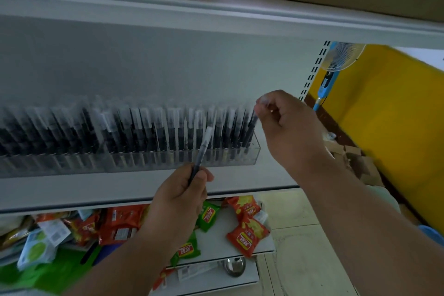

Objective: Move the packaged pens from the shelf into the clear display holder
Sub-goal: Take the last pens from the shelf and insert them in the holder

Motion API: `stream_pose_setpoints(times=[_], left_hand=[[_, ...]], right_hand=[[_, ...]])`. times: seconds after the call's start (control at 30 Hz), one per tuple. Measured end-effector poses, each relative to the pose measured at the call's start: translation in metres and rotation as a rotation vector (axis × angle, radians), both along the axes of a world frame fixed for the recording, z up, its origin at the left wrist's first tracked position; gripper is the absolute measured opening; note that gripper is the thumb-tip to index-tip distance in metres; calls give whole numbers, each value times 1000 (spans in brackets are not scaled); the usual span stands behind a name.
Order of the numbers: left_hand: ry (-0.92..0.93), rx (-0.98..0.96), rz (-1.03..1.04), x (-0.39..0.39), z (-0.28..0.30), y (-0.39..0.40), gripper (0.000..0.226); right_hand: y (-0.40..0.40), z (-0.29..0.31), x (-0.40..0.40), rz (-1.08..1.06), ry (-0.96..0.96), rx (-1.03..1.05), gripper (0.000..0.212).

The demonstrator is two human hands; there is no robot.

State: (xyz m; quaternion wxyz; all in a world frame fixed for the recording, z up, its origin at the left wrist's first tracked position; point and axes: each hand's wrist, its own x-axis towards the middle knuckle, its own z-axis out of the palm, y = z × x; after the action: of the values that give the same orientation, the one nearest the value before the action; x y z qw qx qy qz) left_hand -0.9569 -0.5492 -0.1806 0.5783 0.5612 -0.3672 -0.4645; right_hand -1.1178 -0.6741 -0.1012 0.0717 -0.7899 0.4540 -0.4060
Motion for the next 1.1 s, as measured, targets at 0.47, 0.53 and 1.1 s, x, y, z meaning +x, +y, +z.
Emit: stream_pose_setpoints(times=[0.47,0.53,1.1], left_hand=[[12,1,-7,3,-2,-1,22],[23,2,-7,2,-4,-2,22],[-593,-150,-167,-17,6,-22,17]], right_hand=[[-1,-20,15,-84,134,181,19],[-1,-23,13,-106,114,190,21],[42,-16,9,138,-436,659,17]])
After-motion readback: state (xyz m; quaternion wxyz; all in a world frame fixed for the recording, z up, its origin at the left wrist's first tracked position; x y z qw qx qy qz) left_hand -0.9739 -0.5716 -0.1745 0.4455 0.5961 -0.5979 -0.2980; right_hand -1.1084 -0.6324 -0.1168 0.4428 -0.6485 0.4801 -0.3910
